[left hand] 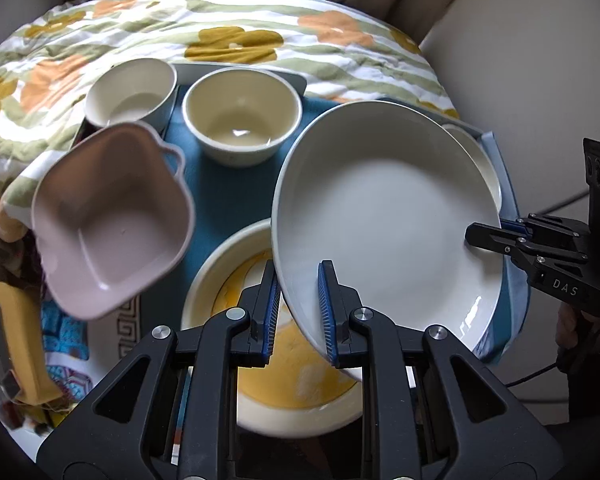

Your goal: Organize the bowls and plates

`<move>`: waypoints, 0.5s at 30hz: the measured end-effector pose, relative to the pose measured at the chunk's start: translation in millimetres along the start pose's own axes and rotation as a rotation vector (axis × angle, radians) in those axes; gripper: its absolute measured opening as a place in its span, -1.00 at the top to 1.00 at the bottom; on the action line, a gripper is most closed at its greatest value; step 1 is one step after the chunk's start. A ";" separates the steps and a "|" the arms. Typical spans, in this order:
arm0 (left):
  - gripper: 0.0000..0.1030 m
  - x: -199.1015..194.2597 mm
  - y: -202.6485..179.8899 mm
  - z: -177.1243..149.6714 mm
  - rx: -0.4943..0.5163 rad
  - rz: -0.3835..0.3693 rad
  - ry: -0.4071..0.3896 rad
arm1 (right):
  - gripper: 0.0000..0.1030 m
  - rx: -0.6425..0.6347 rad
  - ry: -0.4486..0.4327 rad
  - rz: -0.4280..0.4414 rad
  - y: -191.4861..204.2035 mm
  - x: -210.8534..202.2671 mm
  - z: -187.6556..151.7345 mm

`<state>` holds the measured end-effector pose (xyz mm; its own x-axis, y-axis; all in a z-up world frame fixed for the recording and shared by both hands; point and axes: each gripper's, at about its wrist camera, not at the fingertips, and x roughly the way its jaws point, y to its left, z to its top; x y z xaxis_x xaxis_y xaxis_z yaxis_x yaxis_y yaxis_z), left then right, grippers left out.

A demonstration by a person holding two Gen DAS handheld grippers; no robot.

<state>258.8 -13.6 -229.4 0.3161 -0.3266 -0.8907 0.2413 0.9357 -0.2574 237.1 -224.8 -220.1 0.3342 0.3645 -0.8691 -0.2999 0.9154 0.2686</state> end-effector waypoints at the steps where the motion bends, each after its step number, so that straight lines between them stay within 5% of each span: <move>1: 0.68 -1.0 4.2 -7.4 0.005 -0.002 0.006 | 0.72 0.012 0.004 -0.008 7.0 2.6 -8.3; 15: 0.67 27.2 38.4 -52.1 0.055 -0.023 0.094 | 0.72 0.179 0.001 -0.109 50.8 29.7 -67.6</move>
<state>228.9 20.4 -283.0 0.2236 -0.3313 -0.9167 0.2986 0.9185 -0.2591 171.4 -179.1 -260.3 0.3547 0.2619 -0.8976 -0.0983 0.9651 0.2427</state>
